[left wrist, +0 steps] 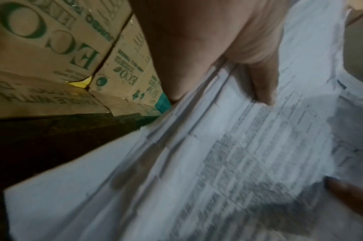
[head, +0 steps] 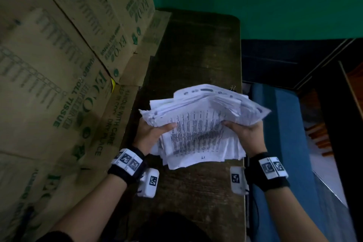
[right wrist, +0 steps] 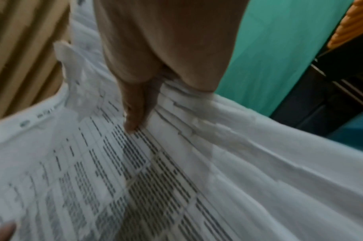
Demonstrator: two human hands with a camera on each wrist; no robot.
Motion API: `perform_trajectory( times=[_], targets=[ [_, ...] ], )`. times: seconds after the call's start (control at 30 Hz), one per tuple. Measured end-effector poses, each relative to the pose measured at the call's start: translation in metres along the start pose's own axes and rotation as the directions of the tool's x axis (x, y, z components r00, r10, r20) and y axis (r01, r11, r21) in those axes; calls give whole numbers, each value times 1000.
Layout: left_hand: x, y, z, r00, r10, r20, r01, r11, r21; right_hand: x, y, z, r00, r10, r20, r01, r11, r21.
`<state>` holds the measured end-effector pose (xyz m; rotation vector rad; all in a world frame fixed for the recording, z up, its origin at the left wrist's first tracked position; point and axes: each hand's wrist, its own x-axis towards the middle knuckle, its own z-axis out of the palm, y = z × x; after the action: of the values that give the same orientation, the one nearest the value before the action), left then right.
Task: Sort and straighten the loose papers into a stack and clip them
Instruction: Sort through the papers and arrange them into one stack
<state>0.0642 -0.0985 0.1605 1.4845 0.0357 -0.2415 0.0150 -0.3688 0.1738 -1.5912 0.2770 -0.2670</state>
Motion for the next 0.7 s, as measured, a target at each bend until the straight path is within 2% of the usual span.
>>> perform_trajectory(
  times=[0.07,0.17,0.23,0.27,0.3,0.33,0.4,0.43,0.5,0.57,0.67,0.7],
  targets=[
    [6,5,-12,1000,2,-30,-1,999,35,12,-17,2,997,-23,71,28,997,-74],
    [10,25,-31,985,160,-61,-143,965,219,27,-40,7,983,-3,183,44,975,-220],
    [10,46,-34,952,303,-39,-262,878,401,36,-50,16,968,35,250,63,926,-373],
    [12,57,-32,941,337,23,-304,816,492,41,-54,23,957,43,286,107,866,-488],
    [13,68,-27,945,310,105,-314,767,560,45,-56,31,945,45,323,170,778,-605],
    [17,71,-24,955,230,189,-298,741,602,46,-60,41,931,50,361,238,667,-706],
    [24,69,-20,950,26,311,-220,761,611,43,-69,62,894,64,443,358,490,-794],
    [26,61,-20,939,-35,341,-183,790,585,41,-72,70,874,70,480,404,443,-800],
    [28,41,-22,936,-68,345,-138,832,538,36,-69,80,853,81,516,446,402,-800],
    [27,23,-24,948,-85,307,-85,861,502,33,-59,80,854,105,510,433,401,-807],
    [22,11,-27,952,-132,276,0,903,429,35,-34,55,897,133,422,330,435,-838],
    [22,9,-31,954,-150,261,33,913,406,37,-22,41,915,131,382,302,407,-862]
  ],
)
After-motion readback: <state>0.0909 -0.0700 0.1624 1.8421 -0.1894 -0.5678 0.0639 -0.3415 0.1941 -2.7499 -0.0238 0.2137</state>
